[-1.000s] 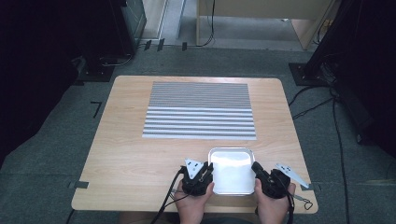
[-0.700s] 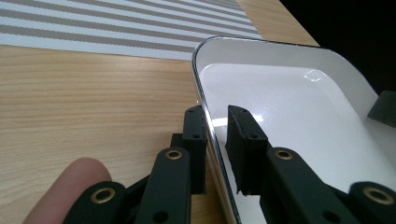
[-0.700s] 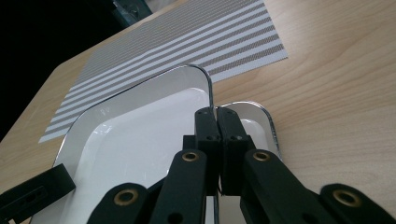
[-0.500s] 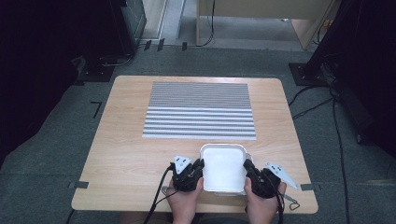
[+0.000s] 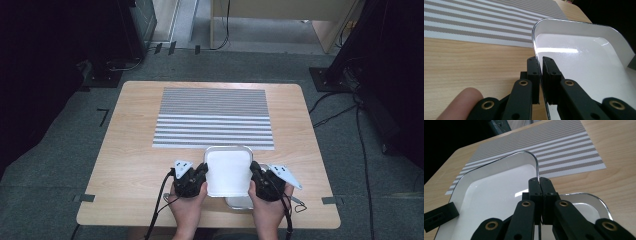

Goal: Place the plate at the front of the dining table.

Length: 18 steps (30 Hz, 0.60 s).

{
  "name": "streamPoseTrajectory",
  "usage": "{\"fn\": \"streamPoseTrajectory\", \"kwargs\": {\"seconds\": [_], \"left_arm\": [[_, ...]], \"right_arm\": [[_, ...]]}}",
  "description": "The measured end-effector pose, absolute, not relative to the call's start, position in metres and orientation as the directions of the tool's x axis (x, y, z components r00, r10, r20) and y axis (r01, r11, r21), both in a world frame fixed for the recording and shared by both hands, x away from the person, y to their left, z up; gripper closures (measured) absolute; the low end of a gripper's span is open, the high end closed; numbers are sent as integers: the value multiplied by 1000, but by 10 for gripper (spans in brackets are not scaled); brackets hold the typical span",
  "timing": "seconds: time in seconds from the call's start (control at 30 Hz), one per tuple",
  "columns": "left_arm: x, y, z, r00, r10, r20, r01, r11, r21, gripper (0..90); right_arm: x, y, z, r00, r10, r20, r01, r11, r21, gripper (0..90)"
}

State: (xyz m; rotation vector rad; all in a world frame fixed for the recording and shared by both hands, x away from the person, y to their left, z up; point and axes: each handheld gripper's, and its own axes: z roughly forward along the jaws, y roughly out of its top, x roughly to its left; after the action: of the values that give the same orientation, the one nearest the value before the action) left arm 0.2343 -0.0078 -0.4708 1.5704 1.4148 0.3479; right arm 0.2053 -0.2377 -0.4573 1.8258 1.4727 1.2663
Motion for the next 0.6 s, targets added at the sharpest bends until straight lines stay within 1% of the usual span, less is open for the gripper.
{"fn": "streamPoseTrajectory", "kwargs": {"seconds": [0.6], "left_arm": [[269,18,-459,251,885,-393,591,181,786,884]], "right_arm": [[245,-212,-449,-45,933,357,508,-287,812,900]]}}
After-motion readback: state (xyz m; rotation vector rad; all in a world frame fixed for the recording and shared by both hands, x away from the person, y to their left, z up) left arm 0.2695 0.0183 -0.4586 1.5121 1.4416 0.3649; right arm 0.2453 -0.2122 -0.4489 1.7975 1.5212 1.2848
